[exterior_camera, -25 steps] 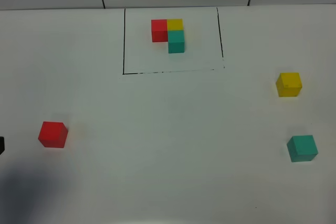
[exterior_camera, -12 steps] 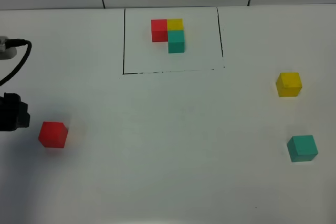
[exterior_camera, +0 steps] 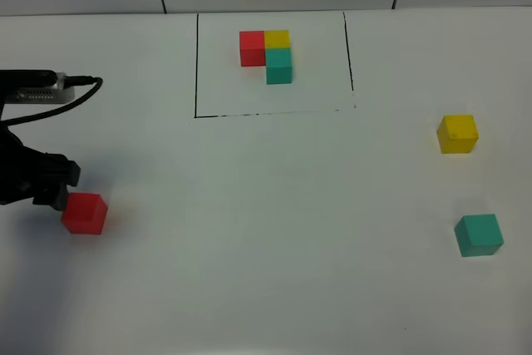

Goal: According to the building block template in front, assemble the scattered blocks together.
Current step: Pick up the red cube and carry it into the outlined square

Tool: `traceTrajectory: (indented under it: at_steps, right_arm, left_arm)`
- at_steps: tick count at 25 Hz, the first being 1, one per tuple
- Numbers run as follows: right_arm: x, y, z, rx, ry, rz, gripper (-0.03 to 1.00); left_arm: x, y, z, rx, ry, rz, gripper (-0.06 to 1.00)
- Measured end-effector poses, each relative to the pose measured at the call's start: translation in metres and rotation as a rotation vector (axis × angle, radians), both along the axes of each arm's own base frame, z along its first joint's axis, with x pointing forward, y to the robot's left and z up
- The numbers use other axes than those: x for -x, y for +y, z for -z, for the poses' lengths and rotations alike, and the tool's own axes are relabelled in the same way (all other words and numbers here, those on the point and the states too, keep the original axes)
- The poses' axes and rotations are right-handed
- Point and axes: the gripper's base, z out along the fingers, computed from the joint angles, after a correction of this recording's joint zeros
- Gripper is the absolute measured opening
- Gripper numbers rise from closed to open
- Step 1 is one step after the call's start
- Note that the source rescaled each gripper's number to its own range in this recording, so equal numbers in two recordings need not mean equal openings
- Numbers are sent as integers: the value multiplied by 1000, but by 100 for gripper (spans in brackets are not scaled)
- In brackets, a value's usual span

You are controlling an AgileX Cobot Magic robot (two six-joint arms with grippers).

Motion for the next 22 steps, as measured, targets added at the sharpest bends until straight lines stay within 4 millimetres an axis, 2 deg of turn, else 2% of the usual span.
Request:
traceTrajectory:
  at_steps: [5,13,22]
  right_arm:
    - [0,0,0,0,0,0,74]
    - [0,0,0,0,0,0,74]
    - [0,0,0,0,0,0,74]
  left_arm:
    - [-6,-11,6,5,-28,18,93]
    - [-13,-15,16,19,-8,7,93]
    - [-23,-19,42,33,48,-6,93]
